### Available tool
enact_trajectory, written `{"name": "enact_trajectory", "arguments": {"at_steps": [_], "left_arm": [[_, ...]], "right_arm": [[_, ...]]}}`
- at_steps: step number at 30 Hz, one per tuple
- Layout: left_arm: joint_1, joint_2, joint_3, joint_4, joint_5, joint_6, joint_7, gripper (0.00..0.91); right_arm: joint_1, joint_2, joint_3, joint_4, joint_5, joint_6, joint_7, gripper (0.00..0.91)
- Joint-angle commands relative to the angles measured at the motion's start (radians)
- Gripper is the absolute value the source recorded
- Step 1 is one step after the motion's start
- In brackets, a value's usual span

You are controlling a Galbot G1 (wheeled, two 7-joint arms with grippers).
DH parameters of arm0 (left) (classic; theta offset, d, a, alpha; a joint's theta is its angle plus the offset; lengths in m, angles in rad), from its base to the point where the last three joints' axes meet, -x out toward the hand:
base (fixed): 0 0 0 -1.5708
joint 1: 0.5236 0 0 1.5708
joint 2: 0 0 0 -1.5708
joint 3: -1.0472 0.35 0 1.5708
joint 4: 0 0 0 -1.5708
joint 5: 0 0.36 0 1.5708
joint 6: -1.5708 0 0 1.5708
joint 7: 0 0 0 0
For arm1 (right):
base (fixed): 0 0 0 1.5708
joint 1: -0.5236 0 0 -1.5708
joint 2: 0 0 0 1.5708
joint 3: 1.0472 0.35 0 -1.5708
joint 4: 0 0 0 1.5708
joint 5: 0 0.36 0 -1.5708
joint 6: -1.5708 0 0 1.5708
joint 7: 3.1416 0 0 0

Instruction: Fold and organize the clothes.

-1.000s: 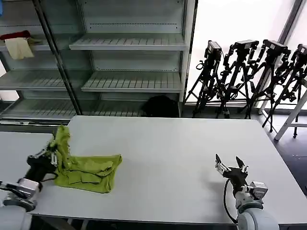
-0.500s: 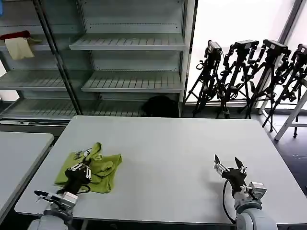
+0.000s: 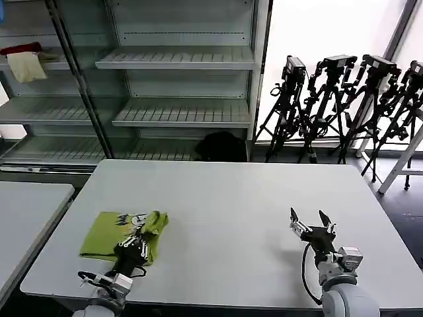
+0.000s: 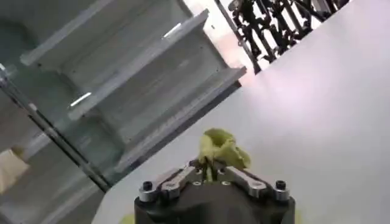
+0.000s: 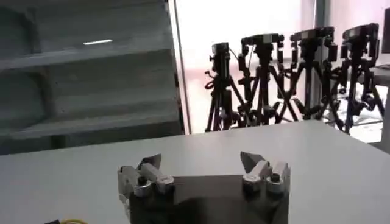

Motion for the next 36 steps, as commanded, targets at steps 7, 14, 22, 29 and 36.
{"name": "enact_trajectory", "arguments": {"at_steps": [7, 14, 22, 29, 36], "left_arm": [[-0.018, -0.072, 0.105, 0.063, -0.024, 0.025, -0.091, 0.907], [-0.024, -0.098, 0.128, 0.068, -0.178, 0.033, -0.124, 0.907], [-0.005, -0.068, -0.022, -0.111, -0.682, 0.068, -0.135, 0.907], [-0.048, -0.007, -0.337, -0.123, -0.785, 0.123, -0.129, 0.907], [-0.044, 0.106, -0.454, 0.027, -0.843, 0.164, -0.073, 0.907]], "right_arm": [[-0.002, 0.0, -0.008, 0.016, -0.024, 0.0, 0.0, 0.907], [-0.009, 0.001, -0.009, 0.016, -0.025, 0.0, 0.0, 0.907], [-0.008, -0.004, -0.005, 0.015, -0.02, 0.0, 0.001, 0.907], [-0.005, -0.002, -0.012, 0.011, -0.02, 0.0, 0.002, 0.907], [-0.001, 0.002, -0.018, 0.0, -0.02, -0.001, 0.004, 0.907]]}}
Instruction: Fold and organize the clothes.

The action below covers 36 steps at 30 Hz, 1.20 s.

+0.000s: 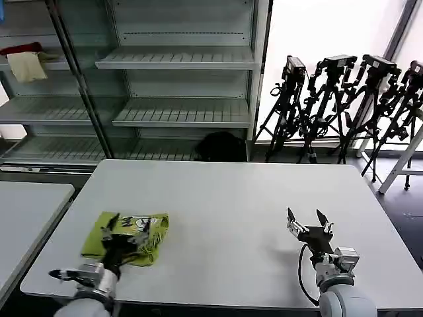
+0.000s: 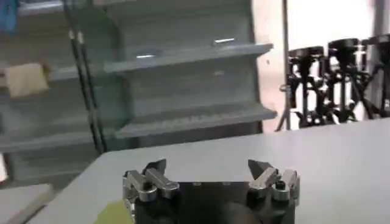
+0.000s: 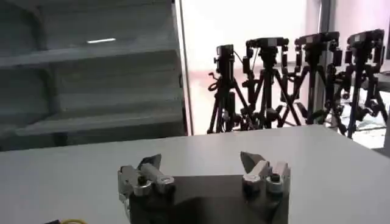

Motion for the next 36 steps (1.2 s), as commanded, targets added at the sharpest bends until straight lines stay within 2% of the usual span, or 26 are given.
{"name": "enact_trajectory", "arguments": {"at_steps": [1, 3, 6, 16, 31, 33, 34, 36], "left_arm": [[-0.007, 0.128, -0.276, 0.098, -0.264, 0.078, 0.043, 0.907], [-0.006, 0.11, -0.24, 0.133, -0.274, 0.091, 0.046, 0.907], [-0.007, 0.083, -0.191, 0.155, -0.296, 0.113, 0.043, 0.776], [-0.106, 0.091, -0.148, 0.271, -0.185, 0.116, 0.04, 0.796], [-0.081, 0.097, -0.151, 0.306, -0.179, 0.099, 0.08, 0.776], [-0.079, 0.096, -0.149, 0.302, -0.222, 0.11, 0.091, 0.595], [-0.079, 0.096, -0.149, 0.299, -0.244, 0.114, 0.091, 0.272], [-0.078, 0.094, -0.15, 0.294, -0.277, 0.145, 0.094, 0.02]], "right_arm": [[0.004, 0.005, -0.007, -0.007, -0.001, -0.002, 0.002, 0.907], [0.004, 0.011, -0.012, -0.004, -0.003, -0.005, 0.003, 0.907], [0.001, 0.011, -0.012, -0.002, -0.006, -0.007, 0.003, 0.907], [-0.014, 0.008, -0.003, -0.002, -0.004, -0.004, 0.004, 0.907], [-0.006, 0.023, -0.017, -0.016, -0.005, -0.002, 0.006, 0.907], [-0.006, 0.023, -0.015, -0.015, -0.005, -0.002, 0.007, 0.907], [-0.006, 0.023, -0.014, -0.015, -0.005, -0.002, 0.007, 0.907], [-0.006, 0.021, -0.01, -0.015, -0.004, -0.002, 0.007, 0.907]]}}
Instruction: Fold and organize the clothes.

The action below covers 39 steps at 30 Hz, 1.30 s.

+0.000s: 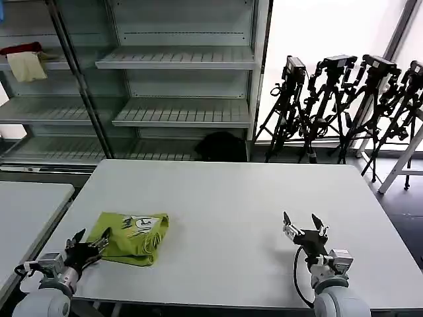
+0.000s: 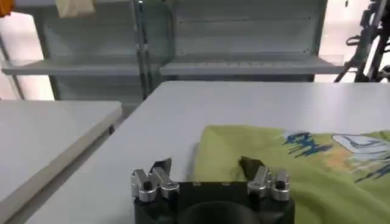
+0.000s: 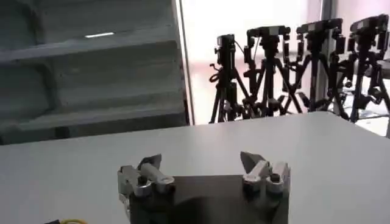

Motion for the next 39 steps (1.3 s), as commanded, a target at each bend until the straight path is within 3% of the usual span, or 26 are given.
{"name": "enact_trajectory", "arguments": {"at_steps": [1, 11, 19, 22, 26, 36, 39], "left_arm": [[-0.005, 0.003, -0.002, 0.019, -0.104, 0.051, 0.021, 0.02], [-0.004, 0.0, -0.011, 0.015, -0.235, 0.1, 0.018, 0.01], [-0.006, 0.0, -0.023, 0.02, -0.231, 0.016, 0.019, 0.0], [-0.001, 0.01, -0.049, 0.006, -0.138, -0.029, 0.051, 0.0], [0.003, 0.053, -0.109, -0.021, -0.063, -0.063, 0.1, 0.0], [-0.011, 0.299, -0.314, -0.054, 0.093, -0.089, 0.178, 0.0], [-0.008, 0.347, -0.343, -0.076, 0.232, -0.113, 0.176, 0.0]], "right_arm": [[0.0, -0.001, 0.005, -0.001, 0.001, 0.001, 0.001, 0.907], [-0.001, 0.0, 0.008, -0.005, 0.004, 0.004, 0.007, 0.907], [-0.004, -0.005, 0.014, -0.003, 0.008, 0.004, 0.012, 0.907], [-0.004, -0.008, 0.016, -0.004, 0.013, 0.004, 0.013, 0.907], [-0.003, -0.01, 0.017, -0.006, 0.018, 0.005, 0.016, 0.907], [-0.001, -0.014, 0.019, -0.026, 0.03, 0.019, 0.022, 0.907], [-0.002, -0.016, 0.023, -0.028, 0.034, 0.022, 0.023, 0.907]]}}
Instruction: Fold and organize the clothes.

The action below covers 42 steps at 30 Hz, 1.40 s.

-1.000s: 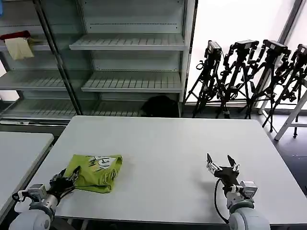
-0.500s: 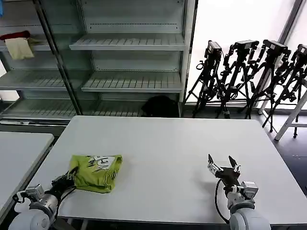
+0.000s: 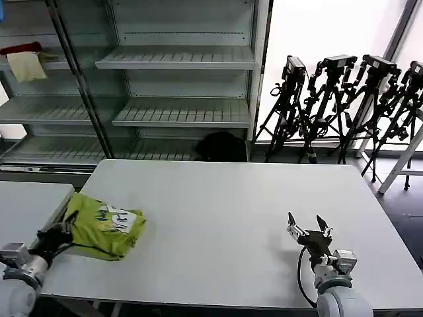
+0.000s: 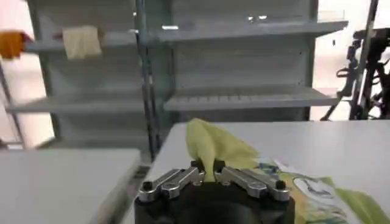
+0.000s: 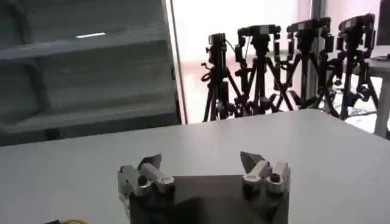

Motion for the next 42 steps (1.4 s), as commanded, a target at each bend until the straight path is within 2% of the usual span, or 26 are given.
{"name": "enact_trajectory", "arguments": {"at_steps": [1, 6, 9, 12, 14, 17, 20, 22, 29, 33, 42], "left_arm": [[0.002, 0.224, -0.172, -0.06, 0.302, -0.059, 0.049, 0.0], [-0.006, 0.279, -0.166, -0.13, 0.426, -0.074, 0.064, 0.0], [0.02, 0.256, -0.128, -0.196, 0.533, -0.091, 0.088, 0.0], [0.095, 0.161, 0.017, -0.249, 0.708, -0.152, 0.092, 0.0], [0.131, 0.068, 0.174, -0.224, 0.87, -0.244, 0.079, 0.0], [0.141, -0.07, 0.355, -0.154, 0.997, -0.315, 0.048, 0.0], [0.131, -0.144, 0.466, -0.102, 1.025, -0.326, 0.012, 0.0], [0.117, -0.164, 0.517, -0.11, 1.02, -0.313, -0.015, 0.0], [0.002, -0.154, 0.61, -0.226, 0.676, -0.113, -0.103, 0.0], [-0.028, -0.143, 0.639, -0.233, 0.534, -0.049, -0.164, 0.01], [-0.049, -0.154, 0.798, -0.203, 0.564, 0.022, -0.199, 0.03]], "right_arm": [[-0.001, -0.003, 0.006, -0.006, 0.006, 0.005, 0.001, 0.907], [-0.005, -0.01, 0.015, -0.017, 0.015, 0.014, 0.001, 0.907], [-0.01, -0.015, 0.023, -0.03, 0.023, 0.023, 0.001, 0.907], [-0.016, -0.017, 0.031, -0.044, 0.03, 0.034, 0.002, 0.907], [-0.025, -0.021, 0.036, -0.057, 0.034, 0.045, 0.002, 0.907], [-0.036, -0.028, 0.044, -0.069, 0.039, 0.055, 0.003, 0.907], [-0.046, -0.038, 0.054, -0.077, 0.047, 0.063, 0.005, 0.907], [-0.05, -0.042, 0.058, -0.076, 0.048, 0.063, 0.004, 0.907], [-0.047, -0.051, 0.06, -0.027, 0.041, 0.046, 0.003, 0.907], [-0.039, -0.04, 0.042, -0.019, 0.022, 0.034, 0.003, 0.907], [-0.031, -0.015, -0.004, 0.016, -0.013, 0.003, -0.006, 0.907]]}}
